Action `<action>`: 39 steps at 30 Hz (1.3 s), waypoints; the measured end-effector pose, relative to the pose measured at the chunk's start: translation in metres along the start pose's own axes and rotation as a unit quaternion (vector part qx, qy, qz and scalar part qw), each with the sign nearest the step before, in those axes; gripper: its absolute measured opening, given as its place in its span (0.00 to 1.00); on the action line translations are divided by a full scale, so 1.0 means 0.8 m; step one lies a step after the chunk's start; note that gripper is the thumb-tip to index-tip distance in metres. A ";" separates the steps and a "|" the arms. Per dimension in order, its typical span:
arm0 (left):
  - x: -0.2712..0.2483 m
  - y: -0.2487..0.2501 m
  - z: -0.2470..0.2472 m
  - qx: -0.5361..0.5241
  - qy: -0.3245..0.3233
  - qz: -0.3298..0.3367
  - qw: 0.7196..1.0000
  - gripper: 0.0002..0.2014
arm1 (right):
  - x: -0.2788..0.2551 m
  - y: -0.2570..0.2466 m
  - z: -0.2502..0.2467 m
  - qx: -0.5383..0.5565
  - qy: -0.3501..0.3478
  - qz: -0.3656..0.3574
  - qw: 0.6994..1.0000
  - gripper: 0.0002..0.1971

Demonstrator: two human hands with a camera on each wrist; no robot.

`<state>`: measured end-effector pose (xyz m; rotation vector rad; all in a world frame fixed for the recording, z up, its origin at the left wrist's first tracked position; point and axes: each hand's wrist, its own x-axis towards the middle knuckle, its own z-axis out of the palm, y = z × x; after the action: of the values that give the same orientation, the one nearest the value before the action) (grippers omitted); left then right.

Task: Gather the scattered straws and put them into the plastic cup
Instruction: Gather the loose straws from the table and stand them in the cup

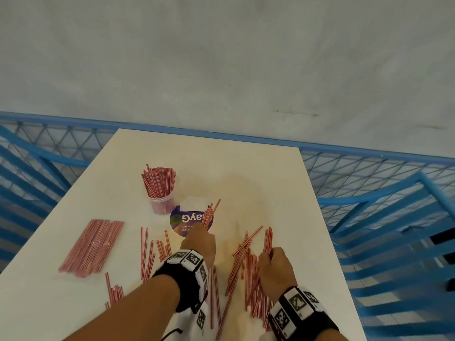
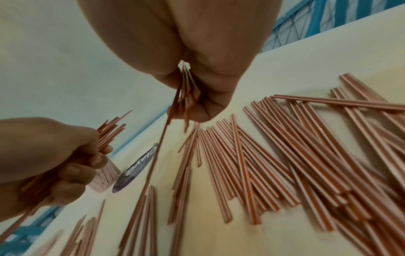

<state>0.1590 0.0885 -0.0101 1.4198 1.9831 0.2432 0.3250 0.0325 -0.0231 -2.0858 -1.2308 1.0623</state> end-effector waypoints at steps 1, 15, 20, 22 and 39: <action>-0.003 0.000 -0.007 -0.007 -0.002 0.028 1.000 0.12 | -0.001 -0.002 -0.001 0.023 0.000 -0.002 1.000 0.11; -0.065 0.014 -0.071 -0.333 -0.047 0.113 0.935 0.22 | -0.055 -0.098 0.002 -0.051 -0.022 -0.127 0.990 0.10; -0.072 0.014 -0.091 -0.352 -0.022 0.131 0.927 0.18 | -0.078 -0.132 0.022 -0.130 -0.024 -0.178 0.975 0.13; -0.070 0.009 -0.099 -0.356 -0.026 0.128 0.925 0.18 | -0.083 -0.140 0.026 -0.148 -0.019 -0.199 0.969 0.14; -0.062 0.006 -0.157 -0.415 -0.057 0.120 0.900 0.20 | -0.104 -0.179 0.046 -0.241 -0.135 -0.175 0.945 0.19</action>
<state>0.0941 0.0746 0.1078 1.0518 1.3236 0.9630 0.1995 0.0280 0.0909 -1.9734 -2.0854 0.9699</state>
